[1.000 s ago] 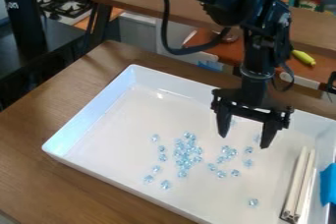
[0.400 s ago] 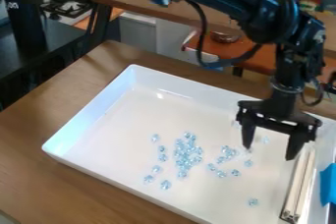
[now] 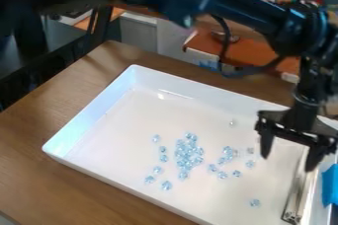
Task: Sweep into pile
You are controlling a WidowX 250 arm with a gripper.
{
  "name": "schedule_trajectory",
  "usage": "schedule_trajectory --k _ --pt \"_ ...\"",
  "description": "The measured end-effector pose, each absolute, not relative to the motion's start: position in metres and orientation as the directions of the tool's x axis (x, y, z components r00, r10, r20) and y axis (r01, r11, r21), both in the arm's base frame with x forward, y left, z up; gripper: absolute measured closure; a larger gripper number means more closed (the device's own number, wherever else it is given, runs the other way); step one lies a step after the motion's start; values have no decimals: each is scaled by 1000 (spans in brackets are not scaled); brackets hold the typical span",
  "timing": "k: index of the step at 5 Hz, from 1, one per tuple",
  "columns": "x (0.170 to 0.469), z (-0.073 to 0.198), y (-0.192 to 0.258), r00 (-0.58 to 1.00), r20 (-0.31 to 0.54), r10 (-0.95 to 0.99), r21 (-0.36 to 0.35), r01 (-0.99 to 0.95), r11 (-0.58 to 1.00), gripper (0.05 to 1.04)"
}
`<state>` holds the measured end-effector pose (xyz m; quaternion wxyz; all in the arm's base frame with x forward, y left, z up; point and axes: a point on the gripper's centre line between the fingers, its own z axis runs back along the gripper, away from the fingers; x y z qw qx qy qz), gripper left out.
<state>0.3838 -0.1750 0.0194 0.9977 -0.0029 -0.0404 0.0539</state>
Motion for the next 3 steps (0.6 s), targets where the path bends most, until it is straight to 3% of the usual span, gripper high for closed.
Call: schedule_trajectory --k 3 --pt "380 0 -193 993 84 78 34 -81 996 87"
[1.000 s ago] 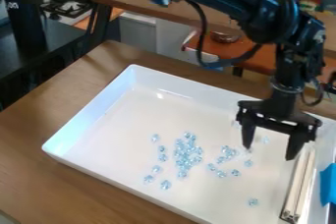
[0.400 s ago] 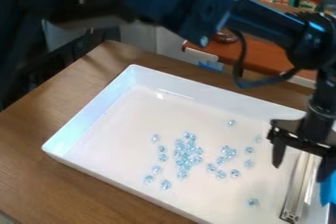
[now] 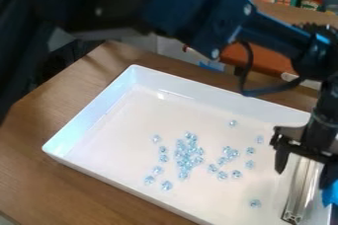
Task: Sweep into pile
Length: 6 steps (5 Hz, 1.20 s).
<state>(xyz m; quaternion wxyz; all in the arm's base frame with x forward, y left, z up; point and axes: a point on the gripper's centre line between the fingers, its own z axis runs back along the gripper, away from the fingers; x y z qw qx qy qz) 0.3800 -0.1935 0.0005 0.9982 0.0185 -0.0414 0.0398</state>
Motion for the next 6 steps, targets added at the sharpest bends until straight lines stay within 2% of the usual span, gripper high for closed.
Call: schedule_trajectory --k 2,4,5,6 --pt "382 -3 -192 993 100 60 40 -64 997 113" --pt "370 -14 -188 996 81 34 43 -37 998 677" --pt "359 -12 -176 998 67 17 47 -21 999 709" --pt "360 -13 -152 997 71 39 44 -42 998 709"
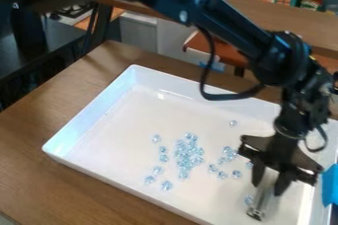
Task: Sweep into pile
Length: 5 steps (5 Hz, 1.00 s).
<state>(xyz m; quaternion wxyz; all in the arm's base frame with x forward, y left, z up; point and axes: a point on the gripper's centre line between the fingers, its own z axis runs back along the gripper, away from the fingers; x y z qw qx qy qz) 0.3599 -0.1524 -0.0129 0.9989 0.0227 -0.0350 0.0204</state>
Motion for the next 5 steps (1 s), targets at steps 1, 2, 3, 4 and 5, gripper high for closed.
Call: schedule_trajectory --k 1,2,3,4,5 --pt "359 -14 -133 997 63 38 43 -41 998 709" --pt "360 -15 -110 996 80 41 50 -45 998 709" --pt "358 -17 -99 995 97 18 61 -24 998 709" --pt "352 -17 -71 996 85 19 75 -25 997 709" --pt "354 -17 -53 997 81 19 99 -27 995 709"
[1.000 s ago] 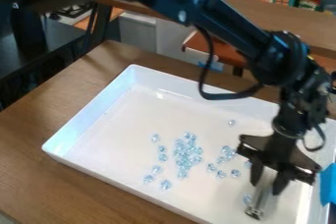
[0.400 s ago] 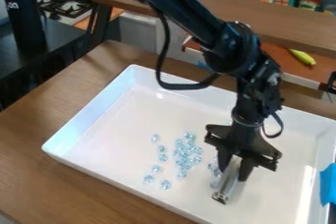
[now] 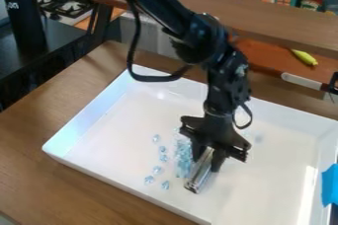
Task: Sweep into pile
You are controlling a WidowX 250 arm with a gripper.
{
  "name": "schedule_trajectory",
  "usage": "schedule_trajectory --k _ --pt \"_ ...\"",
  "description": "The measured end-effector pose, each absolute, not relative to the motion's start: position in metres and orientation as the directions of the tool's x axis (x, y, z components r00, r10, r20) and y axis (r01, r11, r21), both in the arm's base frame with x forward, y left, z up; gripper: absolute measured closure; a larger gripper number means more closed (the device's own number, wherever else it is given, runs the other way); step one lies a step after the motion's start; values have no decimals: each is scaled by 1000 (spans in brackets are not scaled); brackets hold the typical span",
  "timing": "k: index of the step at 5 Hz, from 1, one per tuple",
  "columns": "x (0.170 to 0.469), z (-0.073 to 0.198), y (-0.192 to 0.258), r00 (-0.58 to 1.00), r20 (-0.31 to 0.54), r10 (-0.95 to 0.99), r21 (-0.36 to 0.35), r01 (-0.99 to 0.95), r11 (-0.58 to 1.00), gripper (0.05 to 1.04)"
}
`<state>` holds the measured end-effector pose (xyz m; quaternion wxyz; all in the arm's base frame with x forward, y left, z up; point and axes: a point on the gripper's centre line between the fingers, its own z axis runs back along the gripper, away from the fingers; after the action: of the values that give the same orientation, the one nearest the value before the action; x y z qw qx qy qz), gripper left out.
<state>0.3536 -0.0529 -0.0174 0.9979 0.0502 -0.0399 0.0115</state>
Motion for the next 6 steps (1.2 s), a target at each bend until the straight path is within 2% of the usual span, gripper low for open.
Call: schedule_trajectory --k 1,4,5,6 --pt "353 -19 -29 997 70 27 136 -36 990 709" --pt "346 -18 43 998 41 43 482 -57 874 709" --pt "324 -16 47 998 0 60 477 -53 877 709" --pt "321 9 18 998 18 56 382 -58 922 709"
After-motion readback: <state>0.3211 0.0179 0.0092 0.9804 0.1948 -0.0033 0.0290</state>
